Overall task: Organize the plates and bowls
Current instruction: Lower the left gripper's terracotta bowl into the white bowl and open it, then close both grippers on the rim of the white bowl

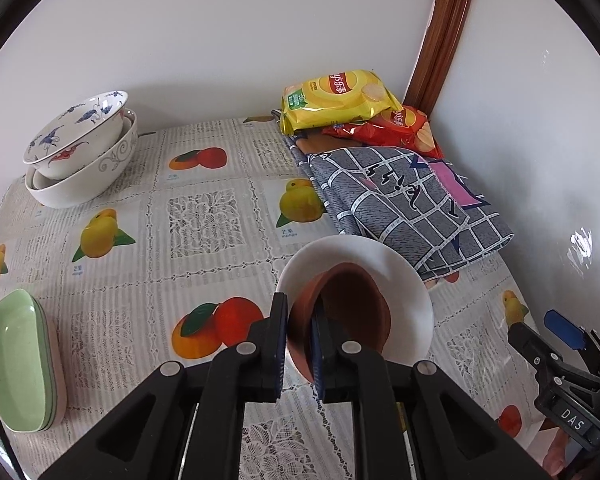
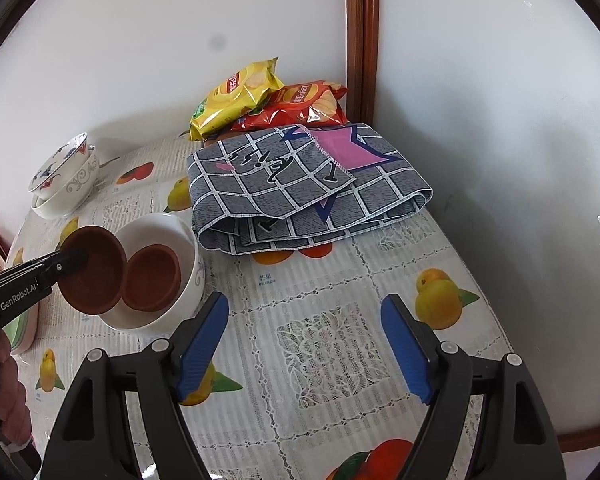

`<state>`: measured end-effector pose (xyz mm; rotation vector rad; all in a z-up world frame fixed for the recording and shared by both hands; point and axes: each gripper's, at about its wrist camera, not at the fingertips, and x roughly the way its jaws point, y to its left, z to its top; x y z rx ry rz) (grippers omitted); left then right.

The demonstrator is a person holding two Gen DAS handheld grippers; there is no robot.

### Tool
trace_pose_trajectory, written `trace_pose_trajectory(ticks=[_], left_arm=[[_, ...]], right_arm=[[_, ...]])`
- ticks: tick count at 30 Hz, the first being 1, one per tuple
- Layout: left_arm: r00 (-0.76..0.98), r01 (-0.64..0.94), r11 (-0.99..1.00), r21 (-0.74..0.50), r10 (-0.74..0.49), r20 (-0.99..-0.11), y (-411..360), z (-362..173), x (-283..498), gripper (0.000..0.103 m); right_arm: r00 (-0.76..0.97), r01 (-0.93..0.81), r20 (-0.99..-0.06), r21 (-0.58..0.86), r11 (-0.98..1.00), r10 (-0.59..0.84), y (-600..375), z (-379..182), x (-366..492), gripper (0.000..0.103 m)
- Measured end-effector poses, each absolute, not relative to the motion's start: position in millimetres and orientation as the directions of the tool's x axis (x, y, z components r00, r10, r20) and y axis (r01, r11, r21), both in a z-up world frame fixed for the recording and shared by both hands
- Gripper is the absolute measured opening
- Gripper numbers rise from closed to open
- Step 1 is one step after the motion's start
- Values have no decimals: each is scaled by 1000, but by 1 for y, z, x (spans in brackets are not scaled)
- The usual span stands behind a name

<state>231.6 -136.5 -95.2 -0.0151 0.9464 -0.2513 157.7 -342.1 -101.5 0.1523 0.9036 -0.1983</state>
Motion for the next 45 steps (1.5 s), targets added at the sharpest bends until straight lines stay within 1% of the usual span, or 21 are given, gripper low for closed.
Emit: trace_pose_trajectory(ticks=[14, 23, 29, 33, 34, 35, 37, 42, 45], left_arm=[[509, 237, 960, -147, -252, -823, -156, -118, 256, 11], [487, 249, 950, -190, -292, -823, -158, -126, 262, 11], [485, 258, 948, -187, -295, -823, -159, -128, 262, 11], [490, 264, 951, -161, -276, -827, -161, -126, 258, 12], [494, 262, 952, -155, -271, -826, -160, -124, 257, 15], [500, 261, 953, -153, -269, -823, -160, -122, 255, 23], [512, 260, 955, -146, -264, -817, -158, -118, 252, 33], [542, 259, 957, -131, -256, -800, -155, -106, 243, 35], [558, 245, 964, -106, -230, -797, -150, -101, 238, 35]], right_arm=[[584, 246, -806, 58, 967, -101, -348, -117, 179, 78], [561, 246, -823, 61, 967, -91, -346, -130, 184, 78], [559, 241, -824, 63, 969, -86, -345, -131, 183, 78], [564, 240, -822, 72, 968, -78, -344, -129, 184, 78], [565, 237, -821, 73, 969, -76, -343, -128, 184, 78], [567, 234, -820, 76, 969, -73, -342, -128, 184, 78], [570, 227, -820, 83, 970, -63, -340, -126, 183, 78], [586, 211, -809, 96, 973, -48, -336, -118, 178, 78], [593, 213, -804, 101, 972, -47, -335, -113, 176, 78]])
